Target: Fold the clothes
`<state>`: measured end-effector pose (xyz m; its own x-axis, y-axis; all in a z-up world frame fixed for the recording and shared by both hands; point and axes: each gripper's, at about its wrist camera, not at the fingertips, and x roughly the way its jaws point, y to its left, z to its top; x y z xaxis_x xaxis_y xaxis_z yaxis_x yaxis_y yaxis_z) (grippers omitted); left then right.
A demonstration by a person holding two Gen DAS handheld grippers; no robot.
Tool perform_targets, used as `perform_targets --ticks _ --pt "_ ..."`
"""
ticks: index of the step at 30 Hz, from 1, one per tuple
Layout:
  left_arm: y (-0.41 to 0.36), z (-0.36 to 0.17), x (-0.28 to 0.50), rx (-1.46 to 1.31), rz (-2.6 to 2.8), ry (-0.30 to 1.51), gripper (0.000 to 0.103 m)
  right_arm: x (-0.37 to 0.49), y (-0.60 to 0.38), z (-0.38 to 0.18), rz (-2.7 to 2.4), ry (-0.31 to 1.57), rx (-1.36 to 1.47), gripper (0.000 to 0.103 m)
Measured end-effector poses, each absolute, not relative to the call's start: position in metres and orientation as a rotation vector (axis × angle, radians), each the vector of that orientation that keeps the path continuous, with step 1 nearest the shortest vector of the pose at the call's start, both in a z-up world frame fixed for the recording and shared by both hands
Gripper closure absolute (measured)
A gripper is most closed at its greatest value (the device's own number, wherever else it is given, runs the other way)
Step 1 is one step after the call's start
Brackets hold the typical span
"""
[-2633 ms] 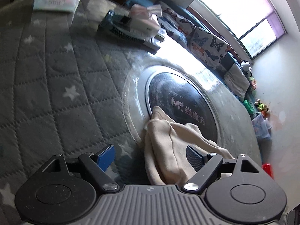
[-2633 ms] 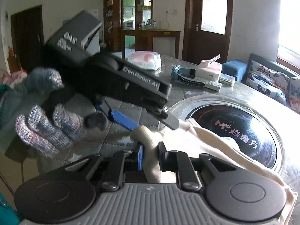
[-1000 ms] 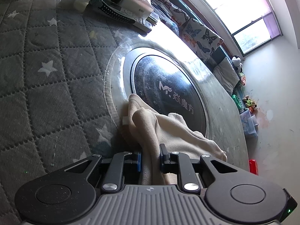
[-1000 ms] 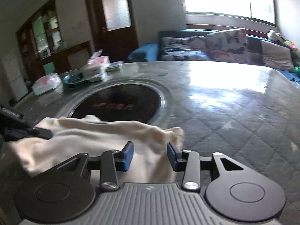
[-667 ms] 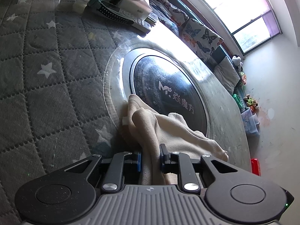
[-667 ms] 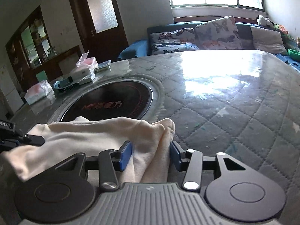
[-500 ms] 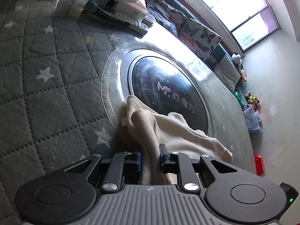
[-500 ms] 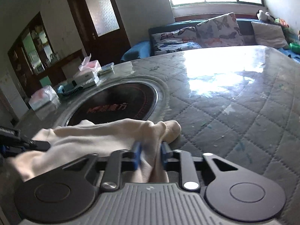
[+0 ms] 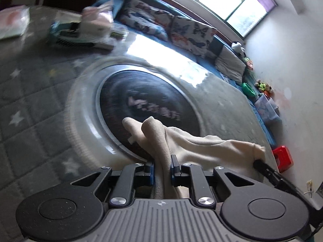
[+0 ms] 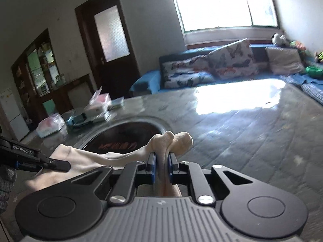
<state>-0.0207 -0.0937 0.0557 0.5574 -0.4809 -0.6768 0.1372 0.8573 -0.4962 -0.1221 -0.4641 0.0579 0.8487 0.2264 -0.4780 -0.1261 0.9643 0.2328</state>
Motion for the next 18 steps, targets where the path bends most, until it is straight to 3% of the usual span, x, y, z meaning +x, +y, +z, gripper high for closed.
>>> perform_targets --ticks 18 --pt "-0.231 0.074 0.008 -0.263 -0.528 0.91 0.087 -0.141 -0.551 0.092 -0.048 0.424 0.17 0.093"
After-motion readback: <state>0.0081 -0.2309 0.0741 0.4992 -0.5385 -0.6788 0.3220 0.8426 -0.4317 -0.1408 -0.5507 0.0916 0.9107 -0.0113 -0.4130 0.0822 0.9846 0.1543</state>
